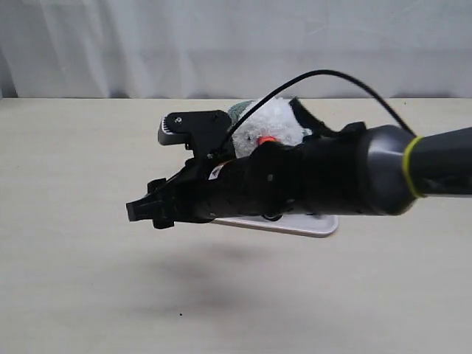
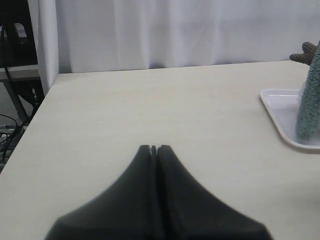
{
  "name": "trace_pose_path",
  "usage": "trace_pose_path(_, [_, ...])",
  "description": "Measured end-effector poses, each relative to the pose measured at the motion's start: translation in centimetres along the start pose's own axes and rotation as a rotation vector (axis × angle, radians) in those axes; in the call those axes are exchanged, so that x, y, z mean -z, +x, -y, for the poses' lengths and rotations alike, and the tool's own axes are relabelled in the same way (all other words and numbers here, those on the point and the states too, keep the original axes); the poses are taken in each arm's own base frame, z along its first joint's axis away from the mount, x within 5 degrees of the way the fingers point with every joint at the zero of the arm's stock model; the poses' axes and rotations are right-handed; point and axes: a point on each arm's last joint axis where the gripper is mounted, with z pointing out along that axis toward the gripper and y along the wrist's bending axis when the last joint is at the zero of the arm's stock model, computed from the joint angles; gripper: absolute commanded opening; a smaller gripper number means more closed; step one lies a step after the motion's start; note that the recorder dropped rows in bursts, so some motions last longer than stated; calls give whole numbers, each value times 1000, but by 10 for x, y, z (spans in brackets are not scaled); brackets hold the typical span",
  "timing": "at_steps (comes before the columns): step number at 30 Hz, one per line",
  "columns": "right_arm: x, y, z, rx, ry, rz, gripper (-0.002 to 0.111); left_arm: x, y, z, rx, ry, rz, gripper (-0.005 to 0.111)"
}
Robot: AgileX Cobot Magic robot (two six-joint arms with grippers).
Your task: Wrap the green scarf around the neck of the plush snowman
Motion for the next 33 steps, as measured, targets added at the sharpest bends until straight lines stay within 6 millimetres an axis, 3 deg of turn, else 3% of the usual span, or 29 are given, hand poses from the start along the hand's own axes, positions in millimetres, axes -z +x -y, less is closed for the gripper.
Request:
trace_pose_path(4, [-24,9,9,-20,30,-35,62,0,0,0,0,0,0,0])
trace_pose_path(7, [-29,5,16,-27,42,-27,62,0,0,0,0,0,0,0])
trace_pose_path(16, [-18,-32,5,260,14,10,55,0,0,0,0,0,0,0])
trace_pose_path(20, [-9,-48,-7,510,41,8,46,0,0,0,0,0,0,0])
trace_pose_path(23, [0,-57,-11,676,155,-47,45,0,0,0,0,0,0,0])
trace_pose_path(26, [14,-67,-10,836,461,-115,45,0,0,0,0,0,0,0])
trace_pose_path(29, [30,-76,-18,745,702,-55,52,0,0,0,0,0,0,0])
trace_pose_path(33, [32,-73,-33,452,603,-43,70,0,0,0,0,0,0,0])
